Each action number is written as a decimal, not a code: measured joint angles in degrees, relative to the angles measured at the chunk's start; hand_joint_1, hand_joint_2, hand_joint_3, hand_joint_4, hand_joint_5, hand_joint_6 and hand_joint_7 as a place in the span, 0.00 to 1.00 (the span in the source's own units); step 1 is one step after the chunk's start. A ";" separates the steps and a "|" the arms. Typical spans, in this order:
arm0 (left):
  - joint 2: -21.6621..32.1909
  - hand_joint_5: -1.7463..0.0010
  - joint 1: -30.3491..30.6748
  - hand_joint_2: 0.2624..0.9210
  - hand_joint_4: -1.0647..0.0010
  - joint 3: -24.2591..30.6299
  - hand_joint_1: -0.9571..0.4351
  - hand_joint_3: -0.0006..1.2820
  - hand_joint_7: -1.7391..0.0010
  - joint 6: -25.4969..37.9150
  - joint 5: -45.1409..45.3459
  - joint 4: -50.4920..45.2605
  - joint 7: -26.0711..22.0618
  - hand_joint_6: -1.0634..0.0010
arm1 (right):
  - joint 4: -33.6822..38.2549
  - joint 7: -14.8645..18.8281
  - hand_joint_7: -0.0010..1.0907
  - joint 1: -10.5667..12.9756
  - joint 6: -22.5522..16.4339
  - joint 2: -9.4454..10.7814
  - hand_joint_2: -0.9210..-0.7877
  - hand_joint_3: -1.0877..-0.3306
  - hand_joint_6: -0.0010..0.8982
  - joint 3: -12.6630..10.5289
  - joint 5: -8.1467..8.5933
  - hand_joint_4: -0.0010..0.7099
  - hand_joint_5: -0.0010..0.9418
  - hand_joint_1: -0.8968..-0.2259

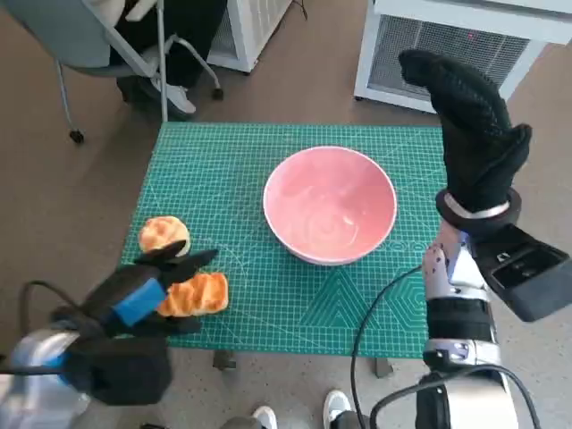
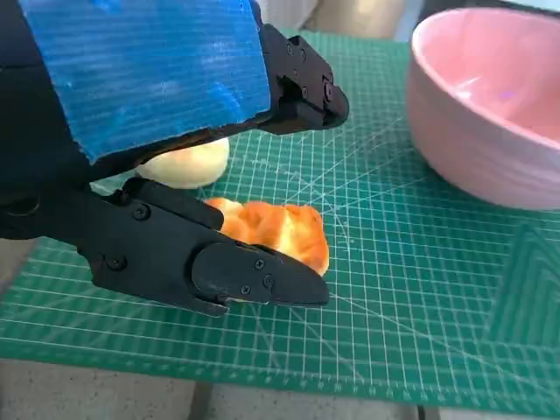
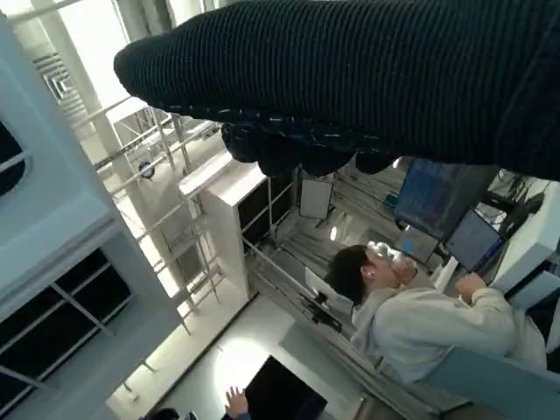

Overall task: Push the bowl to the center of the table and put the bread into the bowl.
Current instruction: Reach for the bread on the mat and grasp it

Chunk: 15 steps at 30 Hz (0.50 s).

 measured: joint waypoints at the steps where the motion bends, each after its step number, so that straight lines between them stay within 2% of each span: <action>1: -0.51 0.99 -0.34 1.00 0.73 -0.61 0.30 0.03 0.99 0.16 0.79 0.71 0.52 0.66 | -0.10 -0.12 0.65 0.09 0.00 -0.03 0.00 0.33 0.00 0.05 -0.03 0.33 0.06 0.52; 7: -3.25 0.98 -2.36 1.00 0.66 -3.97 0.35 0.02 0.98 2.01 4.61 5.05 2.85 0.63 | -0.83 -0.62 0.64 0.32 0.04 -0.22 0.00 0.33 0.00 0.45 -0.08 0.32 0.07 0.51; 14: -5.50 0.96 -3.73 1.00 0.53 -6.28 0.44 0.02 0.94 4.26 8.28 8.47 5.12 0.51 | -1.40 -0.71 0.63 0.75 0.54 -0.80 0.00 0.32 0.00 1.14 -0.07 0.31 0.09 0.50; 15: -5.70 0.95 -3.88 1.00 0.45 -6.59 0.46 0.02 0.85 4.31 8.79 9.07 5.60 0.52 | -1.53 -0.71 0.62 0.85 0.62 -0.82 0.00 0.32 0.00 1.20 -0.05 0.30 0.09 0.50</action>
